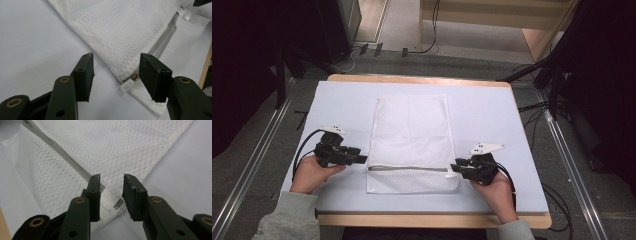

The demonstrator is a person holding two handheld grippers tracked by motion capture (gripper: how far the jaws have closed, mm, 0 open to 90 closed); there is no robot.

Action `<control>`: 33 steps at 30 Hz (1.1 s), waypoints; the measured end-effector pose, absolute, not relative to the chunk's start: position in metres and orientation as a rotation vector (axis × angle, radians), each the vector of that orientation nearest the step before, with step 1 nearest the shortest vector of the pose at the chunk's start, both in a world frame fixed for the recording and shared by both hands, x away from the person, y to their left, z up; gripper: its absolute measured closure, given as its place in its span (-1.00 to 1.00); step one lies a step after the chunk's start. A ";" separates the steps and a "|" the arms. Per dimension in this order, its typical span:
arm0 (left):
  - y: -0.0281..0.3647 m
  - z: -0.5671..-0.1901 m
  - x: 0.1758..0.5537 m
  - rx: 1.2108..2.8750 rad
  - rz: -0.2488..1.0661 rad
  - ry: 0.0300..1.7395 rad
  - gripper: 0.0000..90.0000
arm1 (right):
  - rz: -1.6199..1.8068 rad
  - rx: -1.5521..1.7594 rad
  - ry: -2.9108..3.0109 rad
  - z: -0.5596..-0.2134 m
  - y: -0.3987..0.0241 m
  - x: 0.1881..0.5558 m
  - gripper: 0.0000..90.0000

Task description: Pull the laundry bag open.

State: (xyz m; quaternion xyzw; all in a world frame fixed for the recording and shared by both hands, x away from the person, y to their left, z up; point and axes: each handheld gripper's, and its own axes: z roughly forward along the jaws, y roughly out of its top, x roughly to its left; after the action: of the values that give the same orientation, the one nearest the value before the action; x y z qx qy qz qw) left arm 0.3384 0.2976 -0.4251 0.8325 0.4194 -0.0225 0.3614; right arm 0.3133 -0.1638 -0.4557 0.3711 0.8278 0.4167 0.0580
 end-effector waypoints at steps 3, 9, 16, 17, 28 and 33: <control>0.300 -0.426 0.340 2.134 -0.057 1.101 0.01 | 1.269 1.140 2.495 -0.455 -0.168 0.315 0.38; 0.305 -0.428 0.344 2.117 -0.014 1.137 0.00 | 1.278 1.188 2.443 -0.456 -0.179 0.321 0.19; 0.314 -0.430 0.347 2.090 0.032 1.175 -0.06 | 1.268 1.265 2.391 -0.459 -0.192 0.326 0.02; 0.315 -0.429 0.348 2.085 0.044 1.181 -0.07 | 1.271 1.269 2.381 -0.459 -0.193 0.327 0.00; 0.323 -0.430 0.354 2.069 0.099 1.205 -0.13 | 1.246 1.315 2.322 -0.463 -0.207 0.331 -0.14; 0.326 -0.432 0.356 2.069 0.114 1.227 -0.16 | 1.243 1.350 2.294 -0.465 -0.214 0.335 -0.16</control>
State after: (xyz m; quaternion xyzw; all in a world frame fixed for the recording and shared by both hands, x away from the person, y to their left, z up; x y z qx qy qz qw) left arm 0.3556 0.3262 -0.4321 0.8019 0.4757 0.0442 0.3587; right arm 0.3345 -0.2139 -0.4646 0.4571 0.7768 0.4210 0.1015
